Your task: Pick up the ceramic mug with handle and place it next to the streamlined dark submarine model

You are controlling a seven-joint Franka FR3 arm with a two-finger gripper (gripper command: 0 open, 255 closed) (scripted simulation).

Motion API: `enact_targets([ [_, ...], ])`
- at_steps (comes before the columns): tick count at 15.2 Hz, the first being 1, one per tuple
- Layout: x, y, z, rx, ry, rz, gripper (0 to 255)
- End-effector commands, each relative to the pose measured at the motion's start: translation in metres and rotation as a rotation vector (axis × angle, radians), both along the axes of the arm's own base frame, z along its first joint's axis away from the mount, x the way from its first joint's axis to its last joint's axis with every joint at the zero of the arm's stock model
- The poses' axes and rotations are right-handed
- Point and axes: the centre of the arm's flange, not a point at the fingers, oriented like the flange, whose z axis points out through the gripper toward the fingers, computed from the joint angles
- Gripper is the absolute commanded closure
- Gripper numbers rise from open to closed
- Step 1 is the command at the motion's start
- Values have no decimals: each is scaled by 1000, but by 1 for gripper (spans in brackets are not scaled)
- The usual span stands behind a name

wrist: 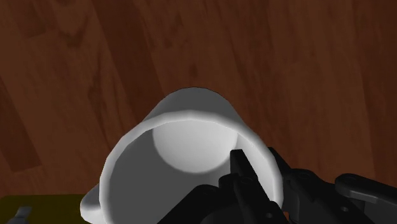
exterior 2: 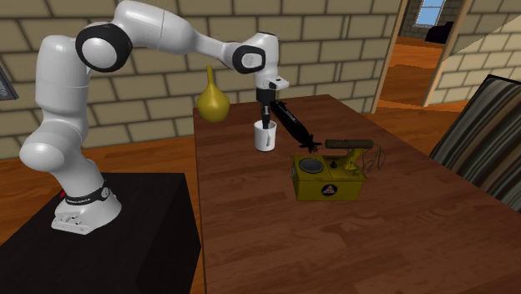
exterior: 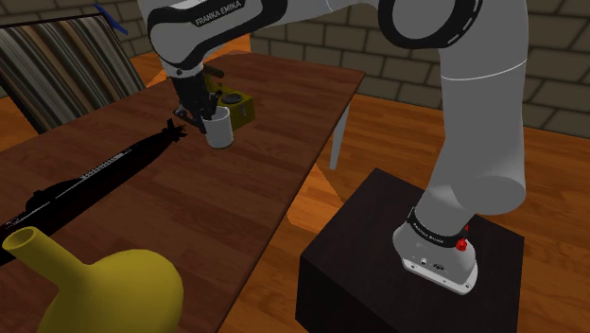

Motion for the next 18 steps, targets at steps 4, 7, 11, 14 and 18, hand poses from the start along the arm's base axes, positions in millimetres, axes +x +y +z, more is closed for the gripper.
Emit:
enact_targets([
  [4,0,1,-26,0,-1,0,255],
  [7,0,1,-42,0,-1,0,255],
  [11,0,1,-52,0,-1,0,255],
  [14,0,1,-52,0,-1,0,255],
  [18,0,1,-52,0,-1,0,0],
])
